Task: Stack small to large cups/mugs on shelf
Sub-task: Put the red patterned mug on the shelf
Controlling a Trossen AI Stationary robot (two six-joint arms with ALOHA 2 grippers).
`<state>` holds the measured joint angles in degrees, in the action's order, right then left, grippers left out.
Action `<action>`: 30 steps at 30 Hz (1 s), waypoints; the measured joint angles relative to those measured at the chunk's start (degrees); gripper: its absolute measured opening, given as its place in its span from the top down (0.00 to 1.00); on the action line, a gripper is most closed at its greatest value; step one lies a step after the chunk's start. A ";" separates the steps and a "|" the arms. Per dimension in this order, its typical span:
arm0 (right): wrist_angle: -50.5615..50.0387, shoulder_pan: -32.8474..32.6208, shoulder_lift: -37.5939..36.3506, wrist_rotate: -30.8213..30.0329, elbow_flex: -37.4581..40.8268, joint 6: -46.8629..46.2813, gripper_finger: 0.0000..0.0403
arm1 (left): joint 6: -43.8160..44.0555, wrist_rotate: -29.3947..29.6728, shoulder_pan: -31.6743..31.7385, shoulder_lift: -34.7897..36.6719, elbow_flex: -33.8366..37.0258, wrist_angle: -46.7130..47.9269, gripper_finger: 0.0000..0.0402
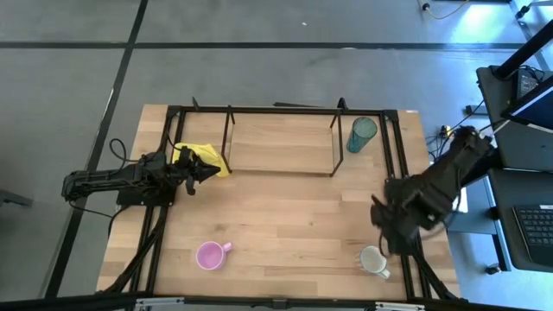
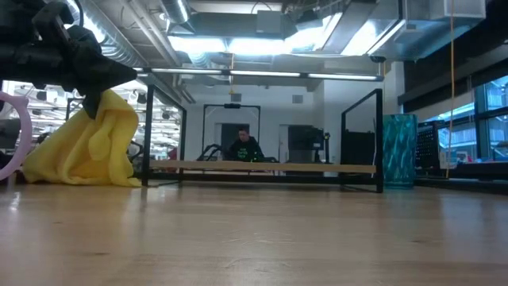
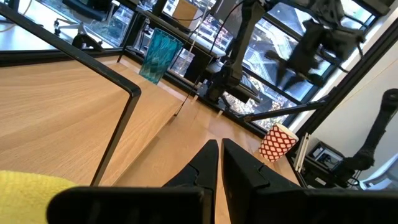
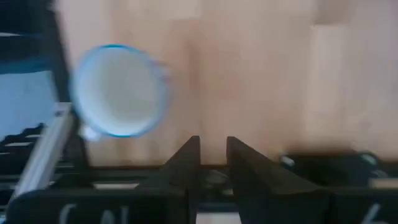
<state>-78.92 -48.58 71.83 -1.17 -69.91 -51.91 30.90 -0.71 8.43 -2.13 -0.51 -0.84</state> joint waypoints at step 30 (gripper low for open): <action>8.93 -6.34 12.86 -9.79 -0.02 -12.77 0.63 | 0.00 0.00 0.02 -0.02 0.00 -0.02 0.97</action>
<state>-70.00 -54.92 84.68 -10.96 -69.93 -64.68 30.90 -0.71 8.45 -2.15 -0.51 -0.86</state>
